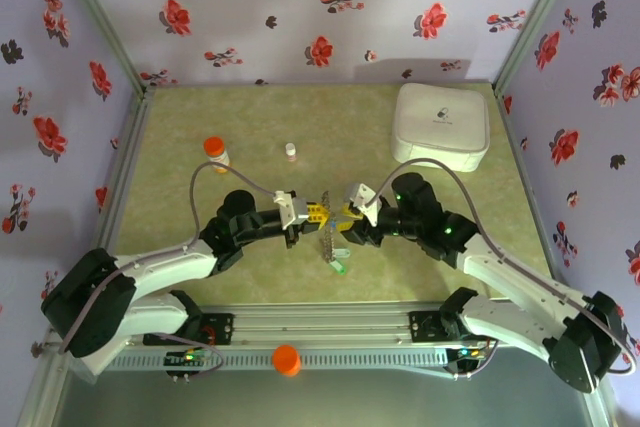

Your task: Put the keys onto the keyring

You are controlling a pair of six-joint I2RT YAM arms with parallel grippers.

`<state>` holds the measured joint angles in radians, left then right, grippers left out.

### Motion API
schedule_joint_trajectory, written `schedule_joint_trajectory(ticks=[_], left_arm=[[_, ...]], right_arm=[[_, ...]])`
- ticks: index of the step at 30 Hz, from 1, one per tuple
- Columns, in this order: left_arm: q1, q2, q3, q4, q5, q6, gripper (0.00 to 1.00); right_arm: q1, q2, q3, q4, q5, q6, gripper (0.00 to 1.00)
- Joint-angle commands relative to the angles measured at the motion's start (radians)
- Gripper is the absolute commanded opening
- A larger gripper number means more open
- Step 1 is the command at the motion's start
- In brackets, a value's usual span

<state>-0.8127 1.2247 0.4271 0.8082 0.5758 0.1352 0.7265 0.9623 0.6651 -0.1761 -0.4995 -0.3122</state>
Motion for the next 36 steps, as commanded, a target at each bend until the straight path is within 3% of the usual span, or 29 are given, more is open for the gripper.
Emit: schedule_joint_trajectory(ticks=[1, 9, 22, 31, 36], left_arm=[[-0.003, -0.005, -0.007, 0.07, -0.008, -0.017, 0.0], [-0.003, -0.011, -0.004, 0.077, -0.006, -0.026, 0.0], [-0.003, -0.01, -0.004, 0.094, -0.004, -0.031, 0.0], [-0.003, -0.021, 0.008, 0.085, 0.018, -0.04, 0.0], [-0.003, -0.029, 0.015, 0.077, 0.021, -0.04, 0.0]], right_arm=[[0.008, 0.019, -0.005, -0.009, -0.015, 0.005, 0.37], [0.01, 0.033, 0.009, 0.004, -0.028, 0.014, 0.22], [0.01, 0.059, 0.034, -0.018, -0.056, -0.007, 0.05], [0.009, 0.095, 0.073, -0.108, -0.022, -0.064, 0.0], [0.014, 0.148, 0.069, -0.077, -0.069, -0.044, 0.0]])
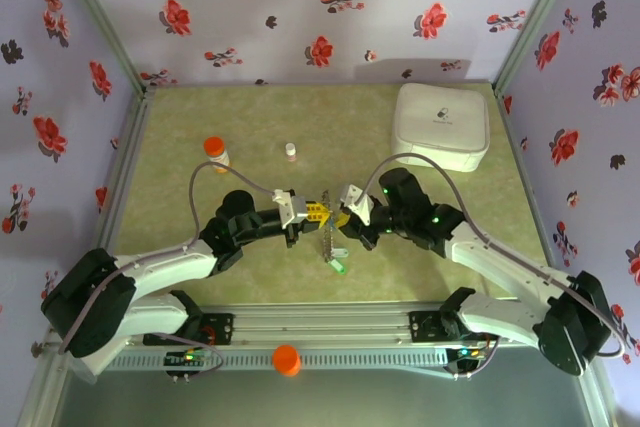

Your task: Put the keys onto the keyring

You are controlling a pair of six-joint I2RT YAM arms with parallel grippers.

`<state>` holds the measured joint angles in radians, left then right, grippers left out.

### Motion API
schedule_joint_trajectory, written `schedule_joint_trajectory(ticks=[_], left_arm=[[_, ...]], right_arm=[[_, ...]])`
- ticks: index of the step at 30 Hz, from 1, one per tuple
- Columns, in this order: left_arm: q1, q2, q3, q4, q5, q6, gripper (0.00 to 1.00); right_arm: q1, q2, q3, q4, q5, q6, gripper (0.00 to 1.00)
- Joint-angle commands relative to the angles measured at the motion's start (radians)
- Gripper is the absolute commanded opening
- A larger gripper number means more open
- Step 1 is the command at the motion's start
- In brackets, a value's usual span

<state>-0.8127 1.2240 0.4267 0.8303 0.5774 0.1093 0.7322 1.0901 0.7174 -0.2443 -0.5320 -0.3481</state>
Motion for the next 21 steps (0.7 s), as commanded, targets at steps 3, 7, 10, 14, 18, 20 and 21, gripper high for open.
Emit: schedule_joint_trajectory(ticks=[3, 7, 10, 14, 18, 20, 21], left_arm=[[-0.003, -0.026, 0.015, 0.055, 0.022, -0.013, 0.0], [-0.003, -0.026, 0.011, 0.055, 0.021, -0.01, 0.0], [-0.003, -0.027, 0.007, 0.052, 0.021, -0.004, 0.0], [-0.003, -0.025, 0.001, 0.053, 0.019, 0.0, 0.0], [-0.003, -0.016, 0.006, 0.055, 0.022, -0.002, 0.0], [-0.003, -0.012, 0.007, 0.055, 0.025, -0.004, 0.0], [-0.003, -0.011, 0.007, 0.056, 0.027, -0.005, 0.0]], right_arm=[[0.018, 0.037, 0.01, 0.003, -0.037, -0.003, 0.0], [0.018, 0.016, 0.005, 0.001, -0.015, -0.003, 0.02], [0.016, -0.038, -0.003, -0.009, 0.028, -0.004, 0.17], [0.012, -0.128, -0.022, -0.011, 0.068, -0.009, 0.26], [0.013, -0.147, -0.024, 0.026, 0.043, -0.009, 0.27], [0.013, -0.141, -0.027, 0.07, 0.031, 0.003, 0.27], [0.014, -0.14, -0.03, 0.089, 0.028, 0.009, 0.26]])
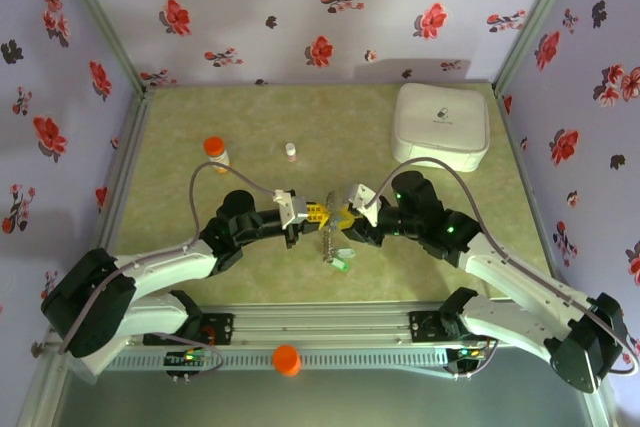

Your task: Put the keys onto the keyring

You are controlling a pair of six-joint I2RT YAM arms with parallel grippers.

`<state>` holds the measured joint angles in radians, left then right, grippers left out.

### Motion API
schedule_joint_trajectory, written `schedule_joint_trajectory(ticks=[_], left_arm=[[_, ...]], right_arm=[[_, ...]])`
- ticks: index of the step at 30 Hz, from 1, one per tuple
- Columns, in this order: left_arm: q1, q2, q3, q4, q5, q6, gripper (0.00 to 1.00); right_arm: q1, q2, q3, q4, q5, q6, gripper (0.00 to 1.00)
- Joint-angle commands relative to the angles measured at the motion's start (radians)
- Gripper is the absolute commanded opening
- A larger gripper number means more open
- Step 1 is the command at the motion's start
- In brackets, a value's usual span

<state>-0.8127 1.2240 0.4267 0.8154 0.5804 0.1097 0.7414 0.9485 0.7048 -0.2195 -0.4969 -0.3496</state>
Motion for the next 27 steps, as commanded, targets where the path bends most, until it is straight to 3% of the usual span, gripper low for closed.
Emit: schedule_joint_trajectory(ticks=[1, 17, 21, 24, 26, 27], left_arm=[[-0.004, -0.012, 0.007, 0.07, 0.026, -0.006, 0.0], [-0.003, 0.006, 0.009, 0.104, 0.059, -0.028, 0.0], [-0.003, 0.007, 0.007, 0.112, 0.06, -0.032, 0.0], [-0.003, 0.005, 0.004, 0.111, 0.059, -0.031, 0.0], [-0.005, 0.001, 0.004, 0.09, 0.047, -0.017, 0.0], [-0.003, -0.002, 0.007, 0.064, 0.029, -0.006, 0.09]], right_arm=[[0.004, 0.006, -0.022, 0.086, -0.007, 0.016, 0.26], [0.009, 0.048, -0.03, 0.156, -0.024, 0.031, 0.15], [0.008, 0.06, -0.025, 0.156, -0.038, 0.03, 0.1], [0.009, 0.055, -0.018, 0.15, -0.039, 0.014, 0.0], [0.008, 0.046, -0.003, 0.125, -0.033, -0.007, 0.0], [0.008, 0.041, 0.005, 0.11, -0.028, -0.018, 0.0]])
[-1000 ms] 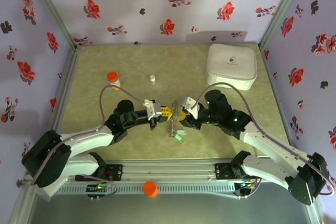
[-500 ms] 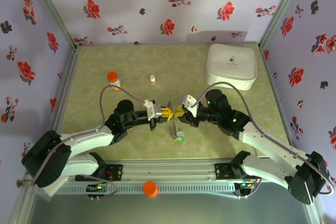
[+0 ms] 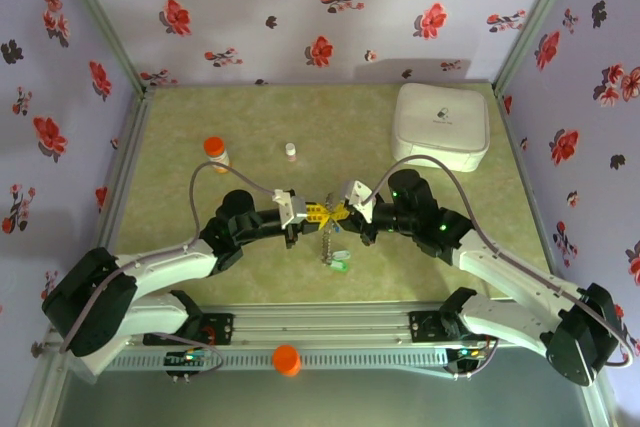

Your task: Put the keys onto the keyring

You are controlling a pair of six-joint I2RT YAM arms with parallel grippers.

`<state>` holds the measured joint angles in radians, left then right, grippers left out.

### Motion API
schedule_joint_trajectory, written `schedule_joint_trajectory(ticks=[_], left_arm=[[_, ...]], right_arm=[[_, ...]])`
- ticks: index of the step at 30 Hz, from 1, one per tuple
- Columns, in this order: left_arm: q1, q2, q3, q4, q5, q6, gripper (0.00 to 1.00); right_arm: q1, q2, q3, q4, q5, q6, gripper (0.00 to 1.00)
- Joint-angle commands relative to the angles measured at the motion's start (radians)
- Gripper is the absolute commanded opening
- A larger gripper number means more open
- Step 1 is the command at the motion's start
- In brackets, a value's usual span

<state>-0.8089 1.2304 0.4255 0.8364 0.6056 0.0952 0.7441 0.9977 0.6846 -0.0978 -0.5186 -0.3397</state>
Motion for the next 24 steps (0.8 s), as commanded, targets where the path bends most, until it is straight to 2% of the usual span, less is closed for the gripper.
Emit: schedule_joint_trajectory(ticks=[1, 2, 4, 8, 15, 21, 24], left_arm=[[-0.007, -0.013, 0.016, 0.0, -0.018, 0.026, 0.21], [-0.009, -0.02, 0.026, -0.055, -0.033, 0.054, 0.27], [-0.019, -0.031, 0.053, -0.169, -0.052, 0.118, 0.3], [-0.032, -0.038, 0.092, -0.289, -0.06, 0.19, 0.29], [-0.048, -0.032, 0.13, -0.339, -0.062, 0.224, 0.21], [-0.057, -0.015, 0.142, -0.332, -0.061, 0.226, 0.11], [-0.058, -0.015, 0.144, -0.329, -0.059, 0.225, 0.03]], right_arm=[[0.006, -0.012, 0.034, -0.033, 0.001, -0.044, 0.0], [0.006, -0.014, 0.052, -0.071, 0.025, -0.068, 0.0], [0.01, -0.007, 0.092, -0.165, 0.082, -0.116, 0.0], [0.04, 0.032, 0.175, -0.34, 0.18, -0.219, 0.0], [0.088, 0.088, 0.273, -0.458, 0.245, -0.302, 0.0], [0.118, 0.123, 0.311, -0.471, 0.243, -0.32, 0.0], [0.129, 0.13, 0.325, -0.463, 0.229, -0.299, 0.0]])
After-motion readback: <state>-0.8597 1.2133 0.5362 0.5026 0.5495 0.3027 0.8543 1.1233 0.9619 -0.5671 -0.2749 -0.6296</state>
